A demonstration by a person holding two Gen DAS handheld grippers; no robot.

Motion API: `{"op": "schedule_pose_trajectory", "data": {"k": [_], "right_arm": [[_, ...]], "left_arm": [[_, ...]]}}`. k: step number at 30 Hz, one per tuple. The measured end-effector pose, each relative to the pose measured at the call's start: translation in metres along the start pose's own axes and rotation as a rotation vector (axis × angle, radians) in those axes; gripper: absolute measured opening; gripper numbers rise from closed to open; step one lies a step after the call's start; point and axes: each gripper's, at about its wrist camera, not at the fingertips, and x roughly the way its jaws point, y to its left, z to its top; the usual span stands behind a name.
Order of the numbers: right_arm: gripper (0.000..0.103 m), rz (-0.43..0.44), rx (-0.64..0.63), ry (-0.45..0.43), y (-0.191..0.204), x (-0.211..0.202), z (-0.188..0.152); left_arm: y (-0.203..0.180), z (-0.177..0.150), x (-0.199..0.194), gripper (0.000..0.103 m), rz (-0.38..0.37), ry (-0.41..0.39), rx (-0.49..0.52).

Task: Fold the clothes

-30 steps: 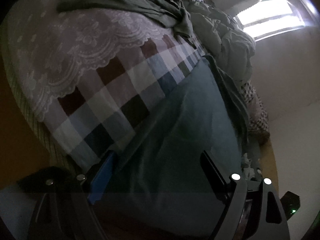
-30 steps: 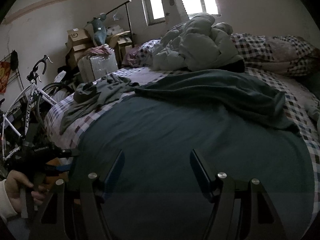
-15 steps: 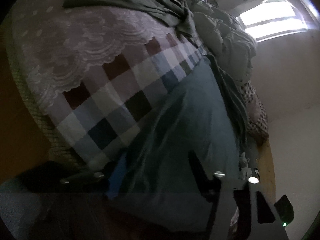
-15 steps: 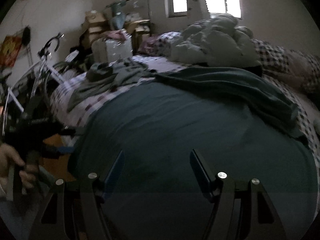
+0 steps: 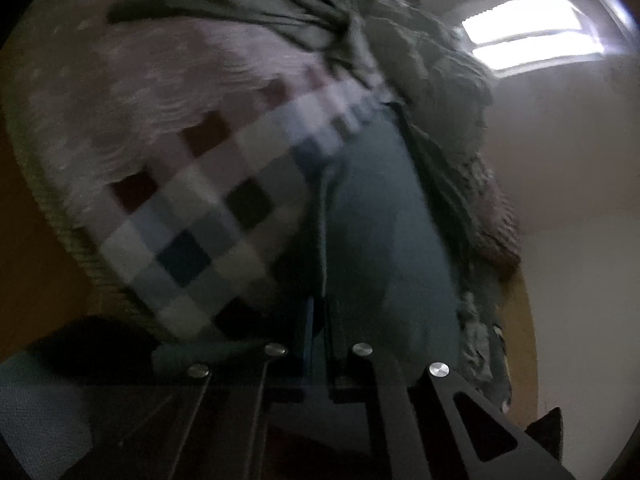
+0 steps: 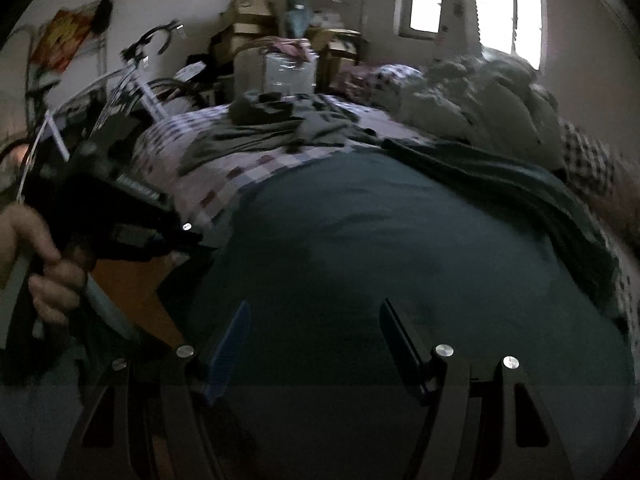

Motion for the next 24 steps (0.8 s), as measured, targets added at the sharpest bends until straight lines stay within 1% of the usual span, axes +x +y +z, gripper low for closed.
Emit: {"op": "schedule_pose_trajectory", "data": {"k": [2, 6, 9, 13, 14, 16, 17, 20, 22, 24], "right_arm": [[0.071, -0.005, -0.047, -0.017, 0.014, -0.002, 0.000], [0.071, -0.017, -0.146, -0.062, 0.045, -0.009, 0.000], [0.071, -0.037, -0.219, -0.092, 0.068, -0.011, -0.001], [0.072, -0.079, -0.324, -0.115, 0.096, -0.005, -0.005], [0.072, -0.093, -0.340, -0.116, 0.101, -0.002, -0.006], [0.072, -0.083, -0.337, -0.107, 0.105, 0.005, -0.005], [0.072, -0.093, -0.328, -0.102, 0.104, 0.009, -0.004], [0.072, -0.148, -0.303, -0.097, 0.101, 0.019, -0.001], [0.072, -0.199, -0.297, -0.102, 0.098, 0.021, 0.000], [0.072, -0.219, -0.286, -0.098, 0.094, 0.023, 0.001]], "left_arm": [[-0.009, -0.001, 0.000, 0.003, -0.055, 0.036, 0.038], [-0.021, 0.000, -0.002, 0.003, -0.137, 0.084, 0.074], [-0.027, 0.004, -0.002, 0.003, -0.177, 0.101, 0.091], [-0.036, 0.009, 0.009, 0.003, -0.250, 0.153, 0.106], [-0.040, 0.009, 0.011, 0.003, -0.263, 0.162, 0.127], [-0.048, 0.008, 0.016, 0.003, -0.284, 0.176, 0.163], [-0.051, 0.007, 0.019, 0.003, -0.293, 0.181, 0.179], [-0.054, 0.006, 0.025, 0.003, -0.317, 0.177, 0.178], [-0.055, 0.007, 0.030, 0.003, -0.346, 0.173, 0.163], [-0.056, 0.009, 0.033, 0.003, -0.365, 0.165, 0.155]]}}
